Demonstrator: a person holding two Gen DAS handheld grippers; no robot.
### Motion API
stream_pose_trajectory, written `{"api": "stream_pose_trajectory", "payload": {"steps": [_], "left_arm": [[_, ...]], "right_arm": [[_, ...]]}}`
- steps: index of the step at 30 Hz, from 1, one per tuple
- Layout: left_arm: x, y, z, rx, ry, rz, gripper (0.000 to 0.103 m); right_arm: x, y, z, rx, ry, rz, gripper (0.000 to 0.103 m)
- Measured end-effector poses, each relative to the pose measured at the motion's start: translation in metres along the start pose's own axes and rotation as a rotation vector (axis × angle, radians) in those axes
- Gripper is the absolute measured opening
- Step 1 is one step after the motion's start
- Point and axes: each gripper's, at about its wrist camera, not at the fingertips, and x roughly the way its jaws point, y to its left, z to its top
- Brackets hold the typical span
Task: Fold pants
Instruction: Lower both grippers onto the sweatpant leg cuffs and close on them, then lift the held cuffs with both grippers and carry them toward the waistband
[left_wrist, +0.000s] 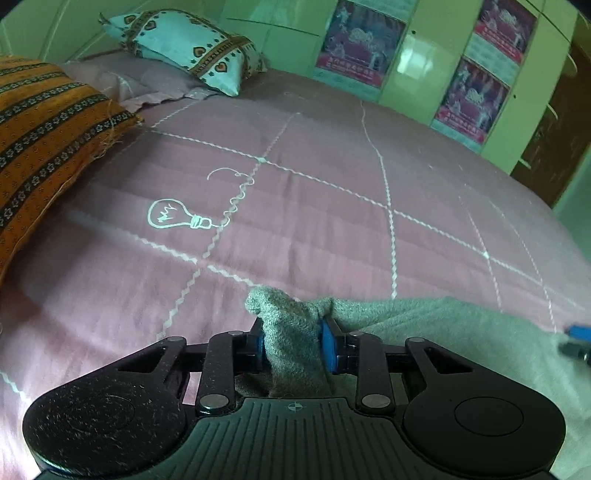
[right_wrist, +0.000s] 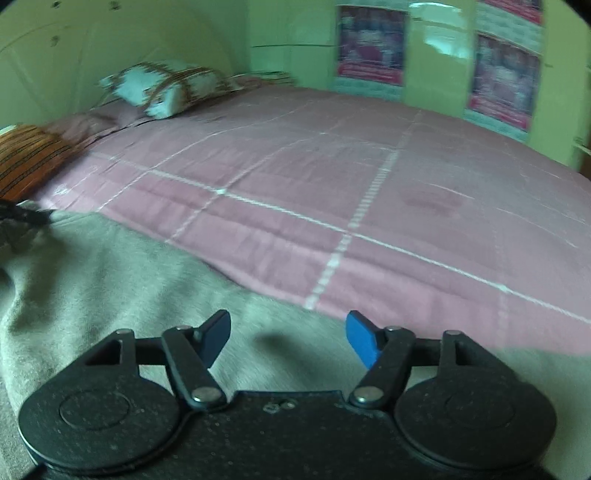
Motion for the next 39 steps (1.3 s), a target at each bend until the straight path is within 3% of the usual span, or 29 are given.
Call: {"api": "stream_pose_trajectory", "payload": {"steps": [3, 5, 8, 9, 10, 11, 12, 13, 18, 23, 30, 32, 33, 36, 39], "left_arm": [[0.007, 0.003, 0.001, -0.014, 0.003, 0.007, 0.042], [0.011, 0.003, 0.001, -0.009, 0.0, 0.008, 0.044], [0.016, 0.003, 0.003, -0.006, 0.004, 0.013, 0.041], [0.017, 0.004, 0.003, -0.005, 0.009, 0.008, 0.032], [0.017, 0.005, 0.003, -0.01, 0.01, -0.008, 0.027], [0.016, 0.004, 0.003, -0.01, 0.006, -0.015, 0.026], [0.014, 0.003, 0.003, -0.002, -0.005, -0.02, 0.026], [0.009, 0.003, 0.002, 0.004, -0.034, -0.028, 0.025], [-0.042, 0.009, -0.004, 0.055, -0.254, -0.162, 0.025], [-0.097, 0.019, -0.013, 0.083, -0.343, -0.274, 0.026], [-0.17, 0.022, -0.059, 0.142, -0.383, -0.351, 0.027], [-0.184, 0.026, -0.081, 0.149, -0.368, -0.334, 0.036], [-0.19, 0.029, -0.096, 0.147, -0.362, -0.301, 0.048], [-0.204, 0.048, -0.143, 0.016, -0.294, -0.229, 0.066], [-0.222, 0.055, -0.187, -0.087, -0.24, -0.115, 0.068]], "right_arm": [[0.018, 0.015, 0.011, -0.109, 0.036, 0.035, 0.052], [0.041, 0.021, 0.015, -0.158, 0.128, 0.031, 0.055], [0.045, 0.021, 0.017, -0.17, 0.108, 0.035, 0.062], [0.046, 0.018, 0.017, -0.159, 0.11, 0.054, 0.057], [0.046, 0.016, 0.018, -0.143, 0.118, 0.092, 0.028], [0.046, 0.016, 0.02, -0.133, 0.129, 0.101, 0.012], [0.045, 0.018, 0.022, -0.14, 0.138, 0.098, 0.003], [0.043, 0.02, 0.023, -0.146, 0.144, 0.093, 0.0], [-0.006, 0.029, 0.029, -0.163, 0.037, 0.071, 0.0], [-0.078, 0.05, 0.024, -0.253, -0.083, 0.031, 0.0], [-0.172, 0.104, -0.034, -0.456, -0.187, -0.069, 0.0], [-0.191, 0.119, -0.062, -0.476, -0.182, -0.08, 0.0], [-0.195, 0.126, -0.076, -0.482, -0.165, -0.084, 0.0], [-0.209, 0.149, -0.134, -0.508, -0.125, -0.058, 0.011], [-0.226, 0.145, -0.161, -0.34, -0.087, -0.015, 0.01]]}}
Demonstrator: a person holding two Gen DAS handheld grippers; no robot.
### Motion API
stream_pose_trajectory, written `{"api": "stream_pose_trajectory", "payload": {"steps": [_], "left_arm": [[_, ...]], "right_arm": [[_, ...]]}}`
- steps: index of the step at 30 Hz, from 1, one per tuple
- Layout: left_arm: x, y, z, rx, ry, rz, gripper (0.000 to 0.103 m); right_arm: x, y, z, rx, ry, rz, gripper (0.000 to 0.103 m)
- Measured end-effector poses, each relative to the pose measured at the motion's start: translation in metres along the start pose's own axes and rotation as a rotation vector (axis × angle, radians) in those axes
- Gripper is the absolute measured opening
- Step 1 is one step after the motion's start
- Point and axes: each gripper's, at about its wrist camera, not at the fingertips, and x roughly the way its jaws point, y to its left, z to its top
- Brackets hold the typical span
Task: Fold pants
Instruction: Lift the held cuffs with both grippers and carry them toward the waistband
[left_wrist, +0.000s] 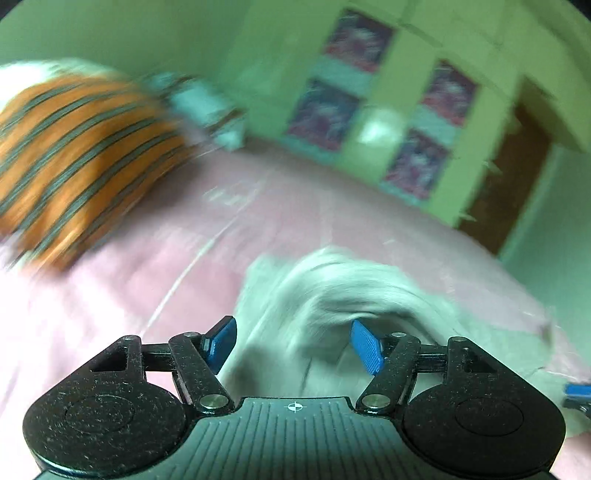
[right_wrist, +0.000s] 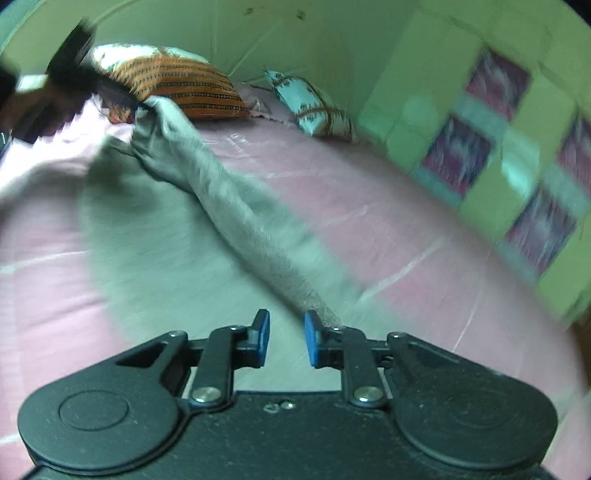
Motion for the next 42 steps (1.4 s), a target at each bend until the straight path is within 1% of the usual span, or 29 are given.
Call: {"api": "stream_pose_trajectory", "payload": {"steps": [2, 3, 4, 5, 6, 7, 8, 11, 12, 16, 17, 18, 19, 22, 23, 26, 27, 28, 29, 30, 32, 33, 35, 36, 37, 39, 40, 41, 42], "left_arm": [[-0.016, 0.006, -0.017, -0.094, 0.019, 0.07, 0.068], [-0.028, 0.01, -0.026, -0.172, 0.01, 0.081, 0.068], [-0.034, 0.012, -0.031, -0.226, 0.004, 0.071, 0.068], [-0.04, 0.012, -0.035, -0.277, -0.006, 0.048, 0.068], [-0.045, 0.01, -0.037, -0.327, -0.025, 0.017, 0.068], [-0.047, 0.008, -0.038, -0.367, -0.039, -0.013, 0.068], [-0.044, 0.005, -0.037, -0.403, -0.037, -0.052, 0.068], [-0.017, -0.01, -0.031, -0.444, -0.005, -0.09, 0.068], [-0.007, -0.013, -0.031, -0.453, 0.012, -0.087, 0.068], [0.018, -0.021, -0.034, -0.495, 0.048, -0.09, 0.068], [0.024, -0.018, -0.033, -0.518, 0.051, -0.101, 0.068], [0.027, -0.017, -0.034, -0.537, 0.051, -0.105, 0.068], [0.028, -0.018, -0.035, -0.552, 0.05, -0.104, 0.068], [0.035, -0.011, -0.034, -0.583, 0.047, -0.108, 0.068], [0.037, -0.011, -0.033, -0.585, 0.048, -0.111, 0.068], [0.042, -0.01, -0.032, -0.587, 0.053, -0.11, 0.067], [0.043, -0.01, -0.032, -0.591, 0.047, -0.109, 0.057], [0.043, -0.01, -0.031, -0.582, 0.05, -0.099, 0.036], [0.044, -0.009, -0.027, -0.571, 0.057, -0.085, 0.032], [0.046, -0.007, -0.025, -0.568, 0.067, -0.088, 0.032], [0.048, -0.004, -0.016, -0.554, 0.088, -0.109, 0.03], [0.048, -0.004, -0.007, -0.534, 0.09, -0.13, 0.029], [0.043, -0.005, 0.011, -0.511, 0.061, -0.199, 0.029], [0.042, -0.006, 0.023, -0.495, 0.044, -0.245, 0.029], [0.041, -0.007, 0.031, -0.48, 0.037, -0.273, 0.029], [0.044, -0.003, 0.039, -0.465, 0.069, -0.314, 0.029], [0.046, 0.003, 0.035, -0.493, 0.091, -0.323, 0.029], [0.051, 0.014, 0.024, -0.545, 0.135, -0.328, 0.029], [0.053, 0.02, 0.013, -0.548, 0.177, -0.276, 0.029]], "right_arm": [[-0.007, -0.011, -0.01, 0.14, 0.011, -0.007, 0.01], [-0.009, -0.017, -0.013, 0.211, 0.013, -0.011, 0.011], [-0.009, -0.028, -0.013, 0.299, 0.014, -0.013, 0.014], [-0.008, -0.039, -0.012, 0.386, 0.01, -0.004, 0.014], [-0.005, -0.05, -0.012, 0.464, 0.002, 0.003, 0.015], [-0.001, -0.06, -0.011, 0.529, -0.008, 0.002, 0.018], [0.005, -0.071, -0.01, 0.593, -0.011, 0.0, 0.02], [0.018, -0.094, -0.019, 0.758, -0.012, 0.009, 0.027], [0.025, -0.103, -0.022, 0.819, -0.011, 0.018, 0.029], [0.058, -0.13, -0.038, 1.075, -0.004, 0.066, 0.03], [0.062, -0.128, -0.049, 1.128, -0.004, 0.079, 0.03], [0.07, -0.134, -0.057, 1.189, 0.004, 0.089, 0.03], [0.069, -0.134, -0.07, 1.236, 0.004, 0.093, 0.03], [0.086, -0.148, -0.085, 1.363, -0.006, 0.12, 0.03], [0.088, -0.15, -0.091, 1.385, -0.008, 0.13, 0.03], [0.1, -0.158, -0.094, 1.421, -0.011, 0.151, 0.029], [0.102, -0.16, -0.094, 1.423, -0.012, 0.15, 0.027], [0.105, -0.161, -0.093, 1.418, -0.012, 0.144, 0.018], [0.106, -0.164, -0.091, 1.409, 0.001, 0.133, 0.009], [0.105, -0.166, -0.089, 1.4, 0.022, 0.128, 0.0], [0.097, -0.169, -0.084, 1.369, 0.011, 0.127, 0.0], [0.086, -0.17, -0.078, 1.341, -0.023, 0.127, 0.0], [0.056, -0.17, -0.062, 1.279, -0.115, 0.13, 0.0], [0.034, -0.167, -0.051, 1.22, -0.163, 0.118, 0.0], [0.013, -0.162, -0.042, 1.166, -0.202, 0.107, 0.0], [-0.028, -0.143, -0.032, 1.077, -0.27, 0.092, 0.0], [-0.041, -0.13, -0.032, 1.04, -0.272, 0.088, 0.0], [-0.046, -0.119, -0.034, 1.009, -0.253, 0.083, 0.0], [-0.043, -0.104, -0.043, 0.991, -0.21, 0.068, 0.0]]}}
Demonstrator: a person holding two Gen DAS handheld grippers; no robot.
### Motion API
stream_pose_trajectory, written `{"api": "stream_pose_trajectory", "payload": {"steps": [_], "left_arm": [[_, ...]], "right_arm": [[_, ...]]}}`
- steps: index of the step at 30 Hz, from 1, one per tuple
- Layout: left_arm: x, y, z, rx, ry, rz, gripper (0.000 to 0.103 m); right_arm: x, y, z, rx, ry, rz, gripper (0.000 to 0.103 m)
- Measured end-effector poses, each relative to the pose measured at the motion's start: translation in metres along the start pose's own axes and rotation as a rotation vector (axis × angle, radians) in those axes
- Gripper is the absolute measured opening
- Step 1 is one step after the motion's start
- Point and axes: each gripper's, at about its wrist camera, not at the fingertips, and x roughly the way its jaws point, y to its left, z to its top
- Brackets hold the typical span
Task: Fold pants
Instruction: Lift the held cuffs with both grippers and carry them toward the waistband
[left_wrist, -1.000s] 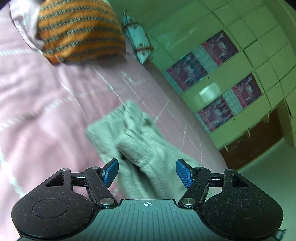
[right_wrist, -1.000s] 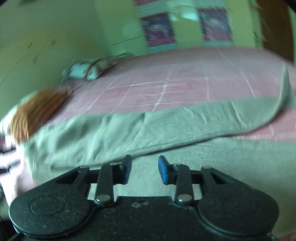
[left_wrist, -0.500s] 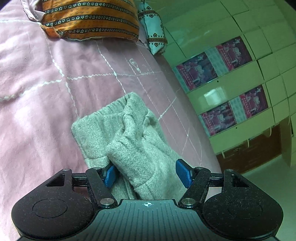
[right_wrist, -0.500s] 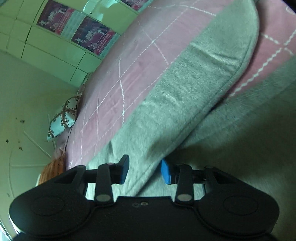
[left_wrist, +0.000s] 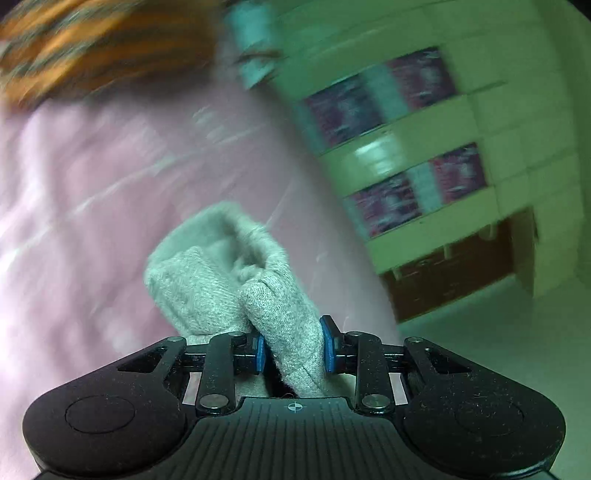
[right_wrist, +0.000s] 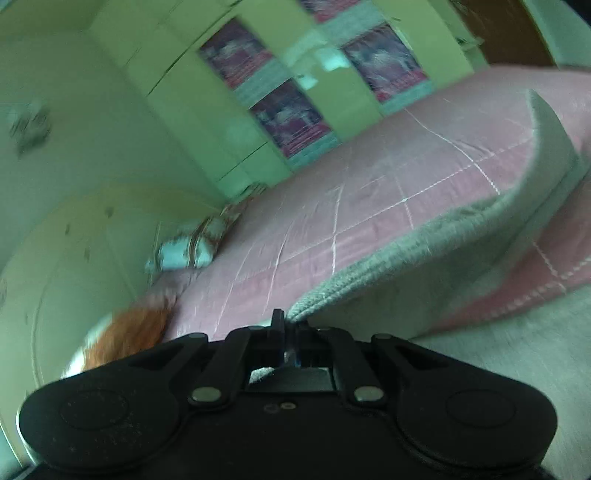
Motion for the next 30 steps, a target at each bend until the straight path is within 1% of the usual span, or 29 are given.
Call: {"api": "stream_pose_trajectory", "payload": {"steps": [1, 2, 3, 4, 6, 9, 12, 15, 16, 21, 26, 27, 28, 30], "left_arm": [[0.003, 0.009, -0.008, 0.007, 0.036, 0.103, 0.029], [0.004, 0.017, -0.017, 0.008, 0.06, 0.154, 0.029], [-0.002, 0.022, -0.027, -0.017, 0.038, 0.125, 0.029], [-0.007, 0.023, -0.031, -0.032, 0.019, 0.107, 0.029], [-0.017, 0.022, -0.038, -0.045, -0.021, 0.084, 0.029], [-0.022, 0.021, -0.04, -0.065, -0.038, 0.078, 0.029], [-0.021, 0.017, -0.044, -0.057, -0.049, 0.096, 0.029], [-0.023, 0.012, -0.048, -0.05, -0.067, 0.128, 0.029], [-0.025, 0.011, -0.05, -0.05, -0.075, 0.126, 0.029], [-0.035, 0.015, -0.049, -0.053, -0.092, 0.13, 0.029], [-0.035, 0.011, -0.048, -0.013, -0.084, 0.161, 0.029], [-0.035, 0.01, -0.048, -0.003, -0.087, 0.162, 0.028], [-0.035, 0.008, -0.047, 0.005, -0.088, 0.164, 0.025], [-0.039, 0.0, -0.048, 0.036, -0.097, 0.174, 0.024]], "right_arm": [[0.008, -0.006, -0.015, 0.01, 0.042, -0.027, 0.0], [0.021, -0.014, -0.027, 0.018, 0.106, -0.086, 0.0], [0.036, -0.022, -0.036, 0.046, 0.174, -0.133, 0.0], [0.044, -0.026, -0.042, 0.06, 0.187, -0.149, 0.0], [0.047, -0.026, -0.042, 0.079, 0.175, -0.141, 0.0], [0.049, -0.017, -0.032, 0.071, 0.173, -0.129, 0.0], [0.047, -0.016, -0.028, 0.052, 0.178, -0.126, 0.0], [0.043, -0.016, -0.027, 0.063, 0.179, -0.136, 0.0], [0.037, -0.017, -0.029, 0.072, 0.175, -0.135, 0.0], [0.037, -0.015, -0.03, 0.084, 0.162, -0.14, 0.0], [0.042, -0.014, -0.027, 0.088, 0.172, -0.143, 0.0], [0.042, -0.015, -0.027, 0.094, 0.175, -0.143, 0.0], [0.042, -0.016, -0.027, 0.1, 0.177, -0.143, 0.0], [0.045, -0.015, -0.027, 0.112, 0.177, -0.143, 0.0]]}}
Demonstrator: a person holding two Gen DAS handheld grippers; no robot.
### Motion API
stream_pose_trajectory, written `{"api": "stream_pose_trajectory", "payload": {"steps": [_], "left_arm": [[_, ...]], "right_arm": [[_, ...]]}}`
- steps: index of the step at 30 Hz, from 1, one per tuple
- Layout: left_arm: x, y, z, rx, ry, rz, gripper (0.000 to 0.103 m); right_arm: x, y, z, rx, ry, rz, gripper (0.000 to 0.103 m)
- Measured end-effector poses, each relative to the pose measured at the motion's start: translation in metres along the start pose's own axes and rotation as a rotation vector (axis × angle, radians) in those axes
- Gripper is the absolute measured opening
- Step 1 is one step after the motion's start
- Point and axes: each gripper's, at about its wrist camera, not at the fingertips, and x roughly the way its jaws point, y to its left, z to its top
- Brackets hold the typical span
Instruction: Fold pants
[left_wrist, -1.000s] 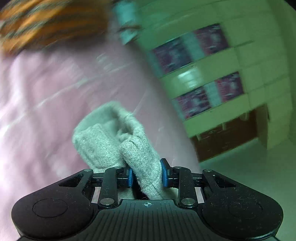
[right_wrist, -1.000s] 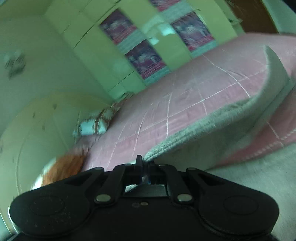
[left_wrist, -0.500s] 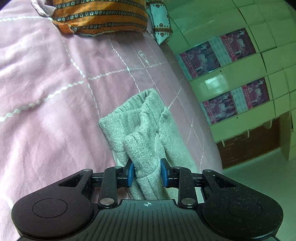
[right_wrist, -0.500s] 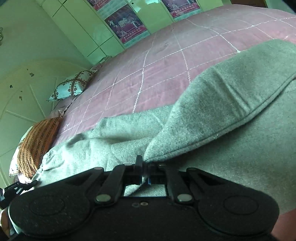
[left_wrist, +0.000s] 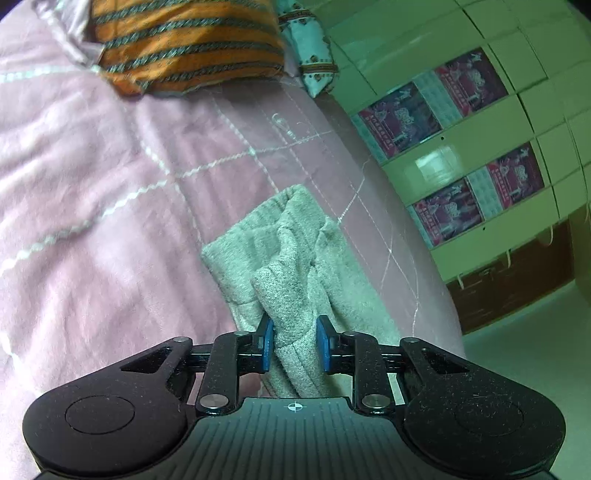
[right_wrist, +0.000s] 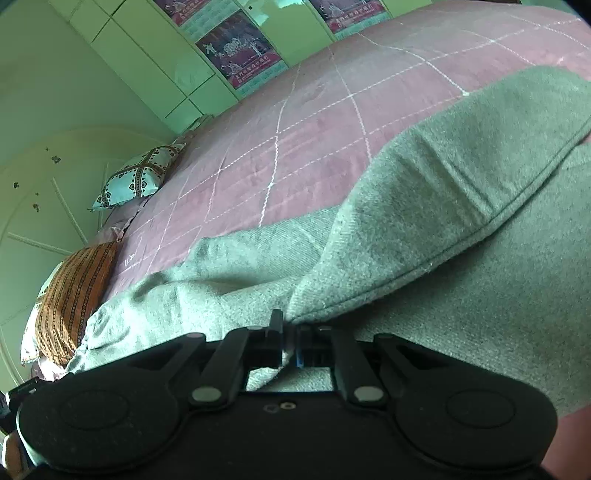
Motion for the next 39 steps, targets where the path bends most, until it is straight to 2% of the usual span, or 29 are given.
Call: {"api": "stream_pose_trajectory", "payload": {"steps": [2, 5, 8, 11, 13, 14, 16, 17, 18, 19, 25, 29, 30, 32, 33, 35, 37, 39], "left_arm": [[-0.008, -0.01, 0.0, 0.036, -0.007, 0.006, 0.024], [-0.018, -0.024, 0.012, 0.085, -0.023, -0.024, 0.024], [-0.027, -0.041, 0.038, 0.101, -0.086, -0.109, 0.023], [-0.031, -0.06, 0.057, 0.176, -0.108, -0.146, 0.024], [-0.021, -0.054, 0.06, 0.195, -0.068, -0.099, 0.023], [-0.009, -0.042, 0.058, 0.196, -0.016, -0.039, 0.023], [0.016, -0.004, 0.047, 0.138, 0.117, 0.112, 0.023], [0.016, 0.011, 0.042, 0.122, 0.124, 0.092, 0.023], [0.011, 0.019, 0.041, 0.088, 0.104, 0.054, 0.023], [0.007, 0.023, 0.042, 0.055, 0.095, 0.033, 0.023], [-0.001, 0.012, 0.042, 0.095, 0.071, 0.044, 0.023], [-0.022, -0.01, 0.046, 0.172, -0.03, 0.004, 0.023], [-0.023, -0.013, 0.048, 0.181, -0.039, 0.017, 0.022], [-0.017, -0.011, 0.051, 0.21, -0.017, 0.076, 0.022], [-0.006, -0.004, 0.048, 0.22, 0.048, 0.135, 0.022], [-0.004, 0.004, 0.043, 0.195, 0.051, 0.13, 0.022], [-0.013, 0.001, 0.042, 0.19, 0.035, 0.116, 0.022], [-0.022, -0.003, 0.039, 0.213, 0.016, 0.097, 0.022]], "right_arm": [[-0.003, 0.002, 0.001, -0.01, -0.01, 0.006, 0.0], [-0.018, 0.011, 0.007, -0.04, -0.06, 0.04, 0.0], [-0.038, 0.023, 0.02, -0.07, -0.139, 0.079, 0.0], [-0.057, 0.031, 0.027, -0.069, -0.211, 0.125, 0.0], [-0.062, 0.032, 0.023, -0.077, -0.227, 0.145, 0.0], [-0.056, 0.029, 0.017, -0.083, -0.213, 0.143, 0.0], [-0.025, 0.017, -0.004, -0.075, -0.073, 0.081, 0.0], [-0.005, 0.007, -0.015, -0.049, 0.037, 0.026, 0.0], [0.004, -0.001, -0.024, -0.02, 0.075, 0.002, 0.0], [0.003, -0.006, -0.028, -0.004, 0.061, 0.017, 0.0], [0.006, -0.005, -0.018, -0.001, 0.055, 0.028, 0.001], [-0.013, 0.011, -0.02, -0.031, -0.005, 0.076, 0.0], [-0.018, 0.017, -0.021, -0.038, -0.016, 0.089, 0.0], [-0.02, 0.016, -0.026, -0.031, -0.003, 0.115, 0.0], [-0.014, 0.014, -0.031, -0.05, 0.027, 0.096, 0.0], [0.002, 0.007, -0.041, -0.045, 0.087, 0.039, 0.0], [0.001, 0.001, -0.044, 0.003, 0.07, 0.059, 0.0], [-0.005, 0.005, -0.043, -0.011, 0.05, 0.066, 0.0]]}}
